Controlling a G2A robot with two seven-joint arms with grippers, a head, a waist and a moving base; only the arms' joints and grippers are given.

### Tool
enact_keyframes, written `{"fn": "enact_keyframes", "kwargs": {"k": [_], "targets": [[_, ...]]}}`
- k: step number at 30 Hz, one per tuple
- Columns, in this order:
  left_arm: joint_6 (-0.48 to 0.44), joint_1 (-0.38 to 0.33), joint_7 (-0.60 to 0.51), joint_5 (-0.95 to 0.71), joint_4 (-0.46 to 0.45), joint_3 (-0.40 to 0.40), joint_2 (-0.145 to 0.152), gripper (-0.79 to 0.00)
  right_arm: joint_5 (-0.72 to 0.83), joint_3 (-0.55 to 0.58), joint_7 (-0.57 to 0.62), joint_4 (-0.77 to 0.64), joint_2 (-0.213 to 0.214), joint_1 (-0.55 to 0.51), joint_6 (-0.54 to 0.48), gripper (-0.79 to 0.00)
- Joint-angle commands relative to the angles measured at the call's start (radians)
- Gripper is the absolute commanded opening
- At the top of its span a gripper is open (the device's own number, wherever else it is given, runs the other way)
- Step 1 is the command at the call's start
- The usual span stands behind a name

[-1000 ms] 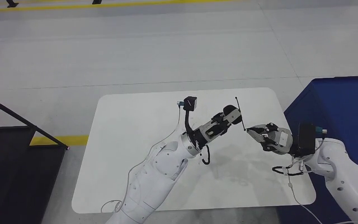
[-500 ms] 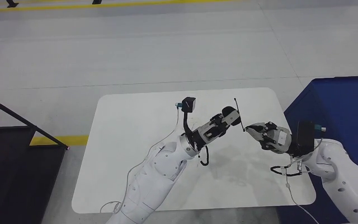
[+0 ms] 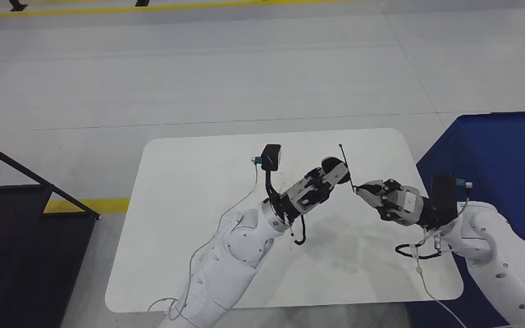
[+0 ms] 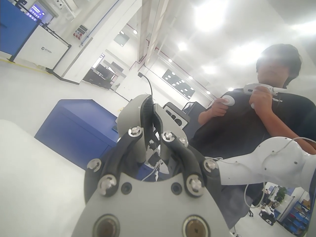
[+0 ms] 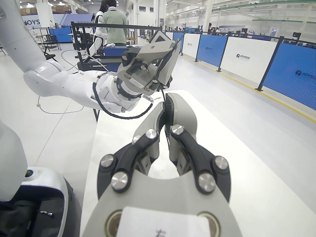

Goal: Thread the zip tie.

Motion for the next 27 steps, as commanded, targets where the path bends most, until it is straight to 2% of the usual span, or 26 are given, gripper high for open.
{"fn": "enact_keyframes", "kwargs": {"k": [1,27], "targets": [[0.002,-0.001,0.009,-0.012,-0.001,0.000,-0.001,-0.785,-0.012,0.002,-0.002,-0.005,0.000,-0.001,0.000,-0.785],[0.023,0.004,-0.017,-0.031,-0.019,-0.007,0.004,-0.785,-0.070,0.019,-0.048,-0.017,-0.006,-0.021,0.000,-0.785]]}}
